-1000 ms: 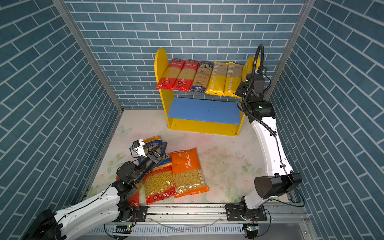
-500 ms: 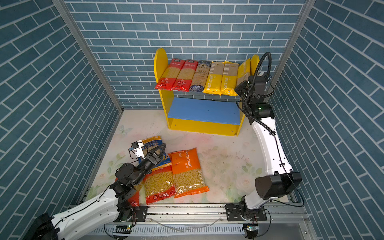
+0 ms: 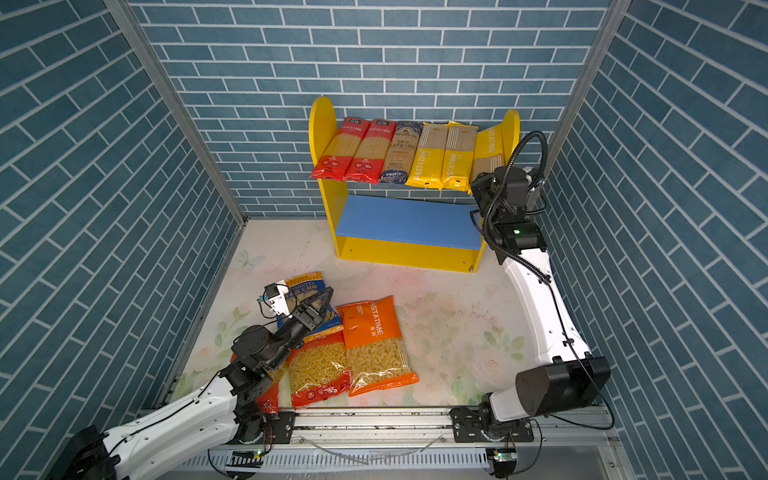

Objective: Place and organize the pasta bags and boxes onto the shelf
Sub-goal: 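Stand the tan-and-yellow pack at the end of the row on the pink board, then open the right gripper and draw it back down from the shelf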

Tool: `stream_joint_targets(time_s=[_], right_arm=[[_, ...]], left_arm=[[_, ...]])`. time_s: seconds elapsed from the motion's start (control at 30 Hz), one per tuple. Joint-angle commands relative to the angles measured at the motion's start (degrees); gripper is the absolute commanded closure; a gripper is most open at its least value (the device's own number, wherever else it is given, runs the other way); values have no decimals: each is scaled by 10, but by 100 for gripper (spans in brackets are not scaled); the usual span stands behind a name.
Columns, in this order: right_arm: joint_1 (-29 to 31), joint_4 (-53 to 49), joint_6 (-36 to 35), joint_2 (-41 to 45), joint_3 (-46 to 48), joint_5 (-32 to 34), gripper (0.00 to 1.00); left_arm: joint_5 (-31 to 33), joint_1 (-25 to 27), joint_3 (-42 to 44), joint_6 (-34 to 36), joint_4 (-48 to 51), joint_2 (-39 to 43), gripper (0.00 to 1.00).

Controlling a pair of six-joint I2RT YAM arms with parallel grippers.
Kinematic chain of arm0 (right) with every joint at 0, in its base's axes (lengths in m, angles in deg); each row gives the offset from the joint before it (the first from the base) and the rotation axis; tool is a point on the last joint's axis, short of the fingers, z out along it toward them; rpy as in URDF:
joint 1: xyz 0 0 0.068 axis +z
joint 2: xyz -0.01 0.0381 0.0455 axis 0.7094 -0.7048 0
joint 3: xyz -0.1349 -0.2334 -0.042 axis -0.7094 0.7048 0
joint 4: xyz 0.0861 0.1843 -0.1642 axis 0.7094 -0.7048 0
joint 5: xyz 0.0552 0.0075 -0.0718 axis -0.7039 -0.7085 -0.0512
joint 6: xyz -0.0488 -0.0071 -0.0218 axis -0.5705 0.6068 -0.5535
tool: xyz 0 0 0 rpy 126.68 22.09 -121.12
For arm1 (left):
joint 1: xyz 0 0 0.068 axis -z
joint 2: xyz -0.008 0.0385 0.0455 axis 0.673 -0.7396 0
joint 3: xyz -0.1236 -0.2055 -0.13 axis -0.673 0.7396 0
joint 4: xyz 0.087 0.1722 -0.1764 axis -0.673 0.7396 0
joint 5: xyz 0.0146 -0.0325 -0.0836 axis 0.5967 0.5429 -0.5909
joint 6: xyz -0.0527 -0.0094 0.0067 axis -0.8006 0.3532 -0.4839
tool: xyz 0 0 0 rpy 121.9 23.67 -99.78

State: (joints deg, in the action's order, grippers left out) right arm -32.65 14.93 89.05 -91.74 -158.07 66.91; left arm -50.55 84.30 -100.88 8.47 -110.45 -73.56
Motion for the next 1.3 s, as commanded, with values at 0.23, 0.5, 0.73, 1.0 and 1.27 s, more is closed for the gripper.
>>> stream_joint_targets(time_s=[0.23,0.5,0.73,1.0,1.27], right_arm=[[-14,4,56,56,63,-18,49],[-46,86,144,30,77,-81,83],[-52,106,182,31,114,-83,83],[-73,120,154,35,143,-142,56],[-73,144,118,121,221,-153,32]], left_arm=[[-19,9,-38,1,1,-32,21],[10,44,-47,16,12,-34,21],[22,59,-47,20,6,-46,21],[20,60,-50,24,14,-49,21],[15,62,-68,31,50,-61,21]])
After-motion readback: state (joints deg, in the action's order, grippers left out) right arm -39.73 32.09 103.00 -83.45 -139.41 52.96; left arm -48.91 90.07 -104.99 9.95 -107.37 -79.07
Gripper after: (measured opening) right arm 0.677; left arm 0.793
